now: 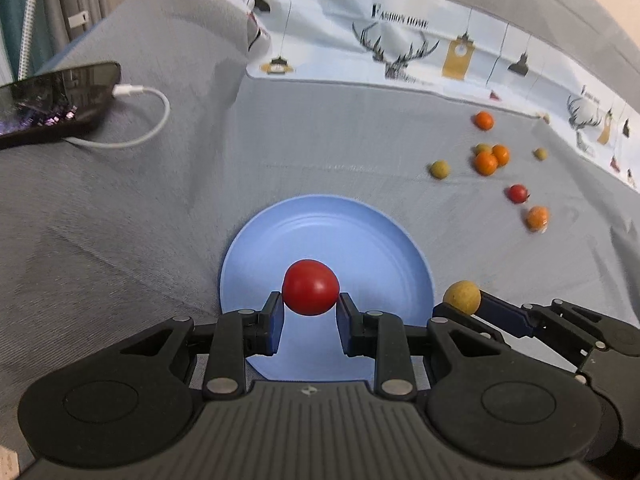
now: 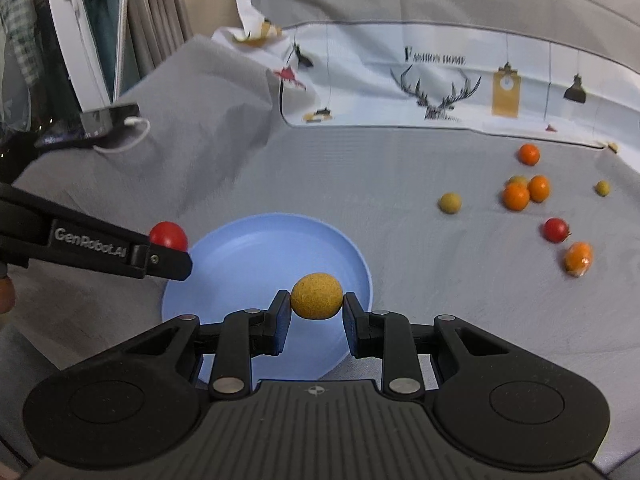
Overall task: Organize fruits
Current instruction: 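Carry both fruits to the blue plate and open both tools to release, then lift both tools away from the plate toward the fruit pile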
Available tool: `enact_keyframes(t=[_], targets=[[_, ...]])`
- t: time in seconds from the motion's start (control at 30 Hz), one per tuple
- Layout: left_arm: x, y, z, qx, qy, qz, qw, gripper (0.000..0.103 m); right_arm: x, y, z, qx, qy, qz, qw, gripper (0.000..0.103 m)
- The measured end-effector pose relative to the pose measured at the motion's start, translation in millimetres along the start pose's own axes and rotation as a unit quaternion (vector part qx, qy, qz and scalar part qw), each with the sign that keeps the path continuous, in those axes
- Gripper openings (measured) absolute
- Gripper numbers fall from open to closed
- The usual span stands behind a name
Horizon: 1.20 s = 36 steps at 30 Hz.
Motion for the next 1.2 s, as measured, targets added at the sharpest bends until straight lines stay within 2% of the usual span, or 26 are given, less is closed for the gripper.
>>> enact_keyframes(t=[0.37,0.4,0.43,0.47,0.5,0.53,0.57,0.63,0.67,0.77,0.9,1.03,1.2], targets=[[3.0,-48.1,11.6,0.051,-0.012,0.031,0.9982,0.031,3.9,-33.9,8.2,0.029,0.029,-0.002,0.999,0.03],[3.4,-49.5,12.8,0.054,-0.012,0.035,0.9979,0.036,3.7,-34.9,10.7,0.028,0.03,-0.004,0.999,0.03],[3.5,-49.5,14.1,0.057,-0.012,0.035,0.9976,0.048,3.2,-34.2,13.7,0.023,0.029,-0.006,0.999,0.032],[4.4,-47.6,15.6,0.058,-0.009,0.036,0.9976,0.054,2.8,-31.9,16.9,0.018,0.031,-0.009,0.999,0.042],[7.4,-44.3,17.6,0.058,0.001,0.045,0.9973,0.07,0.5,-28.3,19.3,0.013,0.031,-0.02,0.999,0.044],[11.4,-39.3,18.5,0.062,0.015,0.054,0.9965,0.094,-2.7,-23.5,20.9,0.009,0.029,-0.028,0.999,0.052],[13.9,-33.9,19.0,0.066,0.024,0.052,0.9961,0.103,-7.0,-16.8,21.4,0.005,0.022,-0.031,0.999,0.067],[15.6,-16.0,17.7,0.061,0.043,0.041,0.9963,0.103,-17.4,0.8,19.7,-0.004,0.002,-0.037,0.999,0.084],[14.5,-8.7,16.2,0.063,0.044,0.04,0.9963,0.103,-22.3,11.2,18.0,-0.006,-0.005,-0.038,0.999,0.086],[7.9,11.7,8.8,0.08,0.038,0.047,0.995,0.103,-29.3,39.6,7.1,-0.008,-0.027,-0.033,0.999,0.091],[-6.1,45.1,-6.0,0.077,0.017,0.057,0.9953,0.103,-30.5,78.0,-11.5,-0.019,-0.051,-0.026,0.998,0.093],[-18.7,90.4,-23.7,0.055,0.0,0.068,0.9961,0.103,-35.0,115.6,-25.5,-0.044,-0.069,-0.034,0.996,0.096],[-25.8,150.9,-39.3,0.013,0.028,0.061,0.9977,0.103,-46.2,157.9,-36.2,-0.078,-0.102,-0.035,0.991,0.097]])
Point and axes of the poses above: each gripper's, at about its wrist camera, not at the fingertips, and y roughly against the way its jaws point, x to its left, z to its top, the point moved 7 cm from there along -y, roughly the way its jaws point, and after that the axes turned 11 degrees about x, right-handed, at the moved point
